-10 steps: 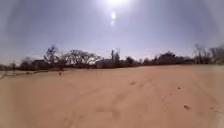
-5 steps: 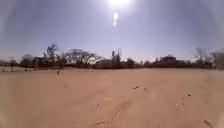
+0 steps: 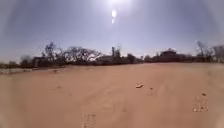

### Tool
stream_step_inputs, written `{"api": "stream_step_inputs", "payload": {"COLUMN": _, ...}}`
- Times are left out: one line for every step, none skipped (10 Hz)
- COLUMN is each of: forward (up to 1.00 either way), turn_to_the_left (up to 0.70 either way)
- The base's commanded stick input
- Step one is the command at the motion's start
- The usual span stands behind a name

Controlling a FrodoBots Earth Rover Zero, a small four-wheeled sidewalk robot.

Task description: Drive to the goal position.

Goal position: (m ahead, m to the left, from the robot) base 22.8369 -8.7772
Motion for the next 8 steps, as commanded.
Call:
{"api": "stream_step_inputs", "payload": {"forward": 0.85, "turn_to_the_left": 0.00}}
{"api": "stream_step_inputs", "payload": {"forward": 0.85, "turn_to_the_left": 0.00}}
{"api": "stream_step_inputs", "payload": {"forward": 0.85, "turn_to_the_left": 0.00}}
{"api": "stream_step_inputs", "payload": {"forward": 0.85, "turn_to_the_left": 0.00}}
{"api": "stream_step_inputs", "payload": {"forward": 0.85, "turn_to_the_left": 0.00}}
{"api": "stream_step_inputs", "payload": {"forward": 0.85, "turn_to_the_left": 0.00}}
{"api": "stream_step_inputs", "payload": {"forward": 0.85, "turn_to_the_left": 0.00}}
{"api": "stream_step_inputs", "payload": {"forward": 0.85, "turn_to_the_left": 0.00}}
